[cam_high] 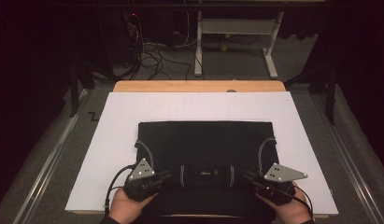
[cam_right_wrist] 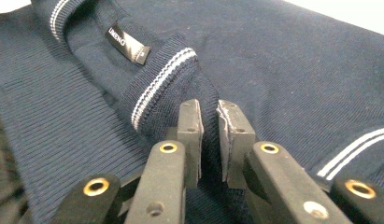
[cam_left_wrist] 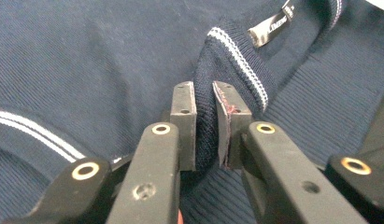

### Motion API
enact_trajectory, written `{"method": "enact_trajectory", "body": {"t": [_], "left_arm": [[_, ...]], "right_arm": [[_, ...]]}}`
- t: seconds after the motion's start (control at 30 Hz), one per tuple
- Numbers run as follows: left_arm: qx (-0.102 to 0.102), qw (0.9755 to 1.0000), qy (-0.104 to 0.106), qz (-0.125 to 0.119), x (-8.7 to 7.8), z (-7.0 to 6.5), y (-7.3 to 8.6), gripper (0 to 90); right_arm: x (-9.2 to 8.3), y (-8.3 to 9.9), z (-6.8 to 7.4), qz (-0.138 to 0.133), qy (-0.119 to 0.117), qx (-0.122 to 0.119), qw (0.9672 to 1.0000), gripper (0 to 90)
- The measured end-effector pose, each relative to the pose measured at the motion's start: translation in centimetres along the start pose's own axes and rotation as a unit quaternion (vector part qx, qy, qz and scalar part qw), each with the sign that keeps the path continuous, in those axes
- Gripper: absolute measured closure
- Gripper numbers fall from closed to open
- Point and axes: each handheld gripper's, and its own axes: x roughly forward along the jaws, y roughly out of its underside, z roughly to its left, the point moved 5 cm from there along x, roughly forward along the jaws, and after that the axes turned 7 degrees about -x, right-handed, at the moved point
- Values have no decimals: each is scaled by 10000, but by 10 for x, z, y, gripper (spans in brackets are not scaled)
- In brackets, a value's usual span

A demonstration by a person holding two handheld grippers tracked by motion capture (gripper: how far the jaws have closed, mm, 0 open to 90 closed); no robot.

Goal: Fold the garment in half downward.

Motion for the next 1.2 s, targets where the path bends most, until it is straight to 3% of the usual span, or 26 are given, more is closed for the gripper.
{"method": "enact_trajectory", "body": {"t": [0.63, 0.87, 1.0, 1.2], "left_arm": [[137, 9998, 99, 138, -16, -22, 28, 752], [164, 9995, 238, 143, -23, -31, 35, 718], [82, 9997, 210, 16, -27, -27, 33, 672], [-136, 9999, 55, -43, -27, -14, 34, 582]], "right_arm": [[-24, 19, 23, 31, -172, -41, 9998, 804], [-31, 24, 31, 47, -228, -55, 9997, 785], [-36, 25, 33, -73, -417, 76, 9991, 714], [-34, 26, 28, -73, -302, 203, 9993, 633]]}}
